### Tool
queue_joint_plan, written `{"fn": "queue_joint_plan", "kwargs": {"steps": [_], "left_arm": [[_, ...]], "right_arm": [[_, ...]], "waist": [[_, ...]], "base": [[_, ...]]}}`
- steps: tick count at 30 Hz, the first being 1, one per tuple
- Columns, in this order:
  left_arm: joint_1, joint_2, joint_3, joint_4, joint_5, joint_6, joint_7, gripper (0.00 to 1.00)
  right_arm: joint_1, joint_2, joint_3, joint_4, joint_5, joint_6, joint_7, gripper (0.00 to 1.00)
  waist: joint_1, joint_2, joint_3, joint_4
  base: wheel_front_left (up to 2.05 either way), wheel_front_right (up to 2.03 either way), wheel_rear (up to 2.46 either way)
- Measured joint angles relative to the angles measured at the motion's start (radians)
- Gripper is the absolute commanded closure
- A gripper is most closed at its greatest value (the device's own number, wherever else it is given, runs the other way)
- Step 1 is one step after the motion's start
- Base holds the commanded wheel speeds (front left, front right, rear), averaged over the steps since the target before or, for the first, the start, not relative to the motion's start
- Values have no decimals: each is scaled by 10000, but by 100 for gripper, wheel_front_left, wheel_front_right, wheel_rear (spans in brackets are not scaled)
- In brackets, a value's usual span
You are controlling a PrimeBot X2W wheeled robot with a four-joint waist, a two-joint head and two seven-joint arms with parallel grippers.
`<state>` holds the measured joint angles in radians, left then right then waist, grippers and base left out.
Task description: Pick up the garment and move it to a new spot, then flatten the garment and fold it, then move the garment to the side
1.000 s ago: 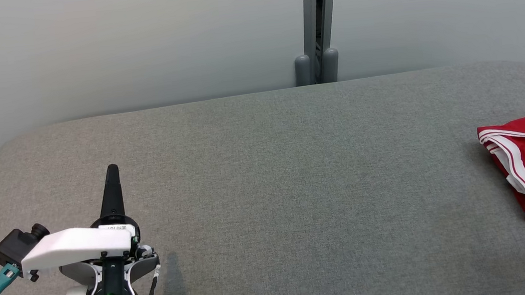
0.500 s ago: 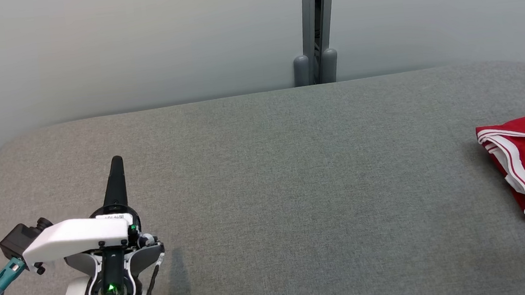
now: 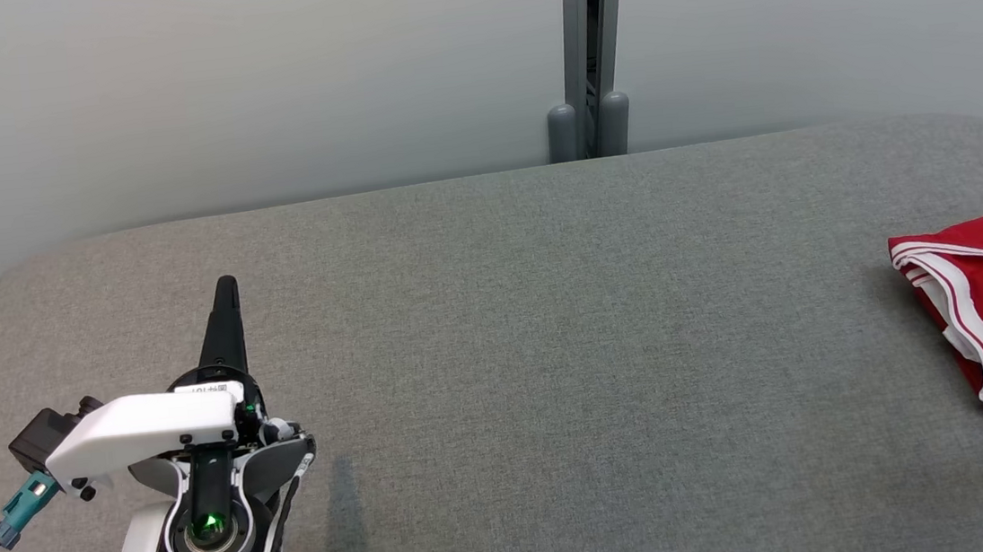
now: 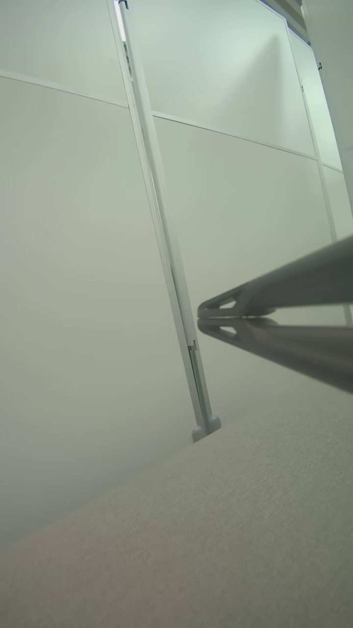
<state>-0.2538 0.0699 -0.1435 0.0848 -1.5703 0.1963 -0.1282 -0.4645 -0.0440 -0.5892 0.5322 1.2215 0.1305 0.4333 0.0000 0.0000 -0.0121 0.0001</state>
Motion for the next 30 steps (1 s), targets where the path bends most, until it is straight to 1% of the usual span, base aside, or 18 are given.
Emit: {"fn": "queue_joint_plan", "kwargs": {"steps": [18, 30], "left_arm": [[-378, -226, 40, 92, -966, 63, -15, 100], [-384, -232, 44, 98, -980, 63, -15, 100]], "right_arm": [[-494, -17, -447, 541, 938, 0, 408, 100], [-527, -19, -454, 543, 966, 0, 414, 100]], "waist": [[0, 0, -13, -37], [0, 0, -13, -37]], "base": [[0, 0, 0], [0, 0, 0]]}}
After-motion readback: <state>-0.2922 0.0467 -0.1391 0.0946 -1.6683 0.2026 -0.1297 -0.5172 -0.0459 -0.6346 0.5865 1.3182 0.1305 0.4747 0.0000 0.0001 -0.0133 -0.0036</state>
